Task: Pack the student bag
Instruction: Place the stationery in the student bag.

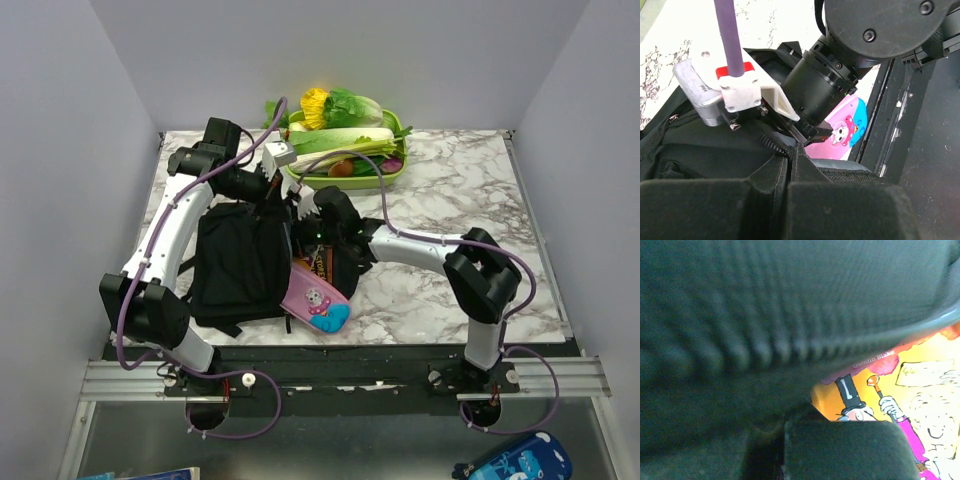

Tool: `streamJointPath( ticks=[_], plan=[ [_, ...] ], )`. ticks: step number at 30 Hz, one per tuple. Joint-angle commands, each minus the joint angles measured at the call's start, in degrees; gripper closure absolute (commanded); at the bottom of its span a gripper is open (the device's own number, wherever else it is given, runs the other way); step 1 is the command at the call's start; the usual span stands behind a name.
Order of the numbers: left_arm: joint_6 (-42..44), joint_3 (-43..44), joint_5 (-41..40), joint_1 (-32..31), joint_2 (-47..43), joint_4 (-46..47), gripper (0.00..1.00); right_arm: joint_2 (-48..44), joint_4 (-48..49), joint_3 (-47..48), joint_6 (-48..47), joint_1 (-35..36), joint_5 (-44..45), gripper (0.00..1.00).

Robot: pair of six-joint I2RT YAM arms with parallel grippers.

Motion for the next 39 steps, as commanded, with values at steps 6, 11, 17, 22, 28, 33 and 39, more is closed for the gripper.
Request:
streamJointPath(
  ticks=[6,11,17,22,28,33,39],
  plan=[
    [1.11,-0.57,0.43,-0.30,-2.31,-0.14,1.00,-14.73,-6.87,-10.22,1.52,-7.02,20.04,0.55],
    [1.72,0.21,-0.09,-0.30,-2.04,-0.93,1.00,-30.73,-10.62,-23.58,5.84,-11.70,17.50,0.55],
    [2.16,2.94,0.52,-0.48,-0.91,-2.95,1.00,-38.22,-27.23,-30.45,6.98,-11.79,17.51,0.99],
    [2.52,2.77,0.08,-0.92,-0.73,-3.04,1.00,-40.32,-34.89,-33.97,5.14,-11.00,9.60,0.99],
    [2.16,2.59,-0.44,-1.44,-0.73,-2.16,1.00,-37.79,-32.71,-35.47,0.83,-8.98,-7.18,0.99],
    [2.34,2.59,-1.41,-1.44,-0.81,-2.25,1.00,-29.03,-27.70,-32.85,1.00,-4.50,-9.93,0.99],
    [2.25,2.42,-1.32,-1.44,-1.08,-2.16,1.00,-22.32,-24.36,-31.08,6.09,-3.09,-5.89,0.99]
  ],
)
